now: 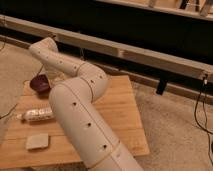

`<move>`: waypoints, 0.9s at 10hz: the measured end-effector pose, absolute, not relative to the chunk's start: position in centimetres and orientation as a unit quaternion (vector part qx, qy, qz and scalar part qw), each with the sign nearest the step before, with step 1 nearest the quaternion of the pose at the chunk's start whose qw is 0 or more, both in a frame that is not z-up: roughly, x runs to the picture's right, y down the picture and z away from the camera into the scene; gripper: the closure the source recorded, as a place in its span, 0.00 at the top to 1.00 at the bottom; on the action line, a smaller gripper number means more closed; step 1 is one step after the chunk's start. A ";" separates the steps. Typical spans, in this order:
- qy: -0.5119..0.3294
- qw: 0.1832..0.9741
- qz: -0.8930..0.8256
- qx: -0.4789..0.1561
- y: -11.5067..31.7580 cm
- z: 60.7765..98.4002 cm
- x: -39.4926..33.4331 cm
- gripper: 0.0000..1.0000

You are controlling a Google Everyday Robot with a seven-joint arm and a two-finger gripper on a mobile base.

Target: Place the ceramic cup over the eraser

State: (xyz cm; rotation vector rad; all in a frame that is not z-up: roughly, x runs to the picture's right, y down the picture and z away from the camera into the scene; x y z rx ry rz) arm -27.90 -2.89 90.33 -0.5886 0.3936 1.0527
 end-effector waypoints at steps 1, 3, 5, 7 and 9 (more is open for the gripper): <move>0.182 0.806 0.493 -0.274 -3.1 90.2 -27.9 0.80; 0.177 0.806 0.494 -0.274 -3.2 90.1 -27.8 0.80; 0.171 0.804 0.497 -0.279 -3.1 90.0 -27.8 0.80; 0.168 0.801 0.500 -0.284 -3.0 89.8 -27.6 0.80; 0.164 0.799 0.506 -0.282 -3.9 89.0 -27.3 0.80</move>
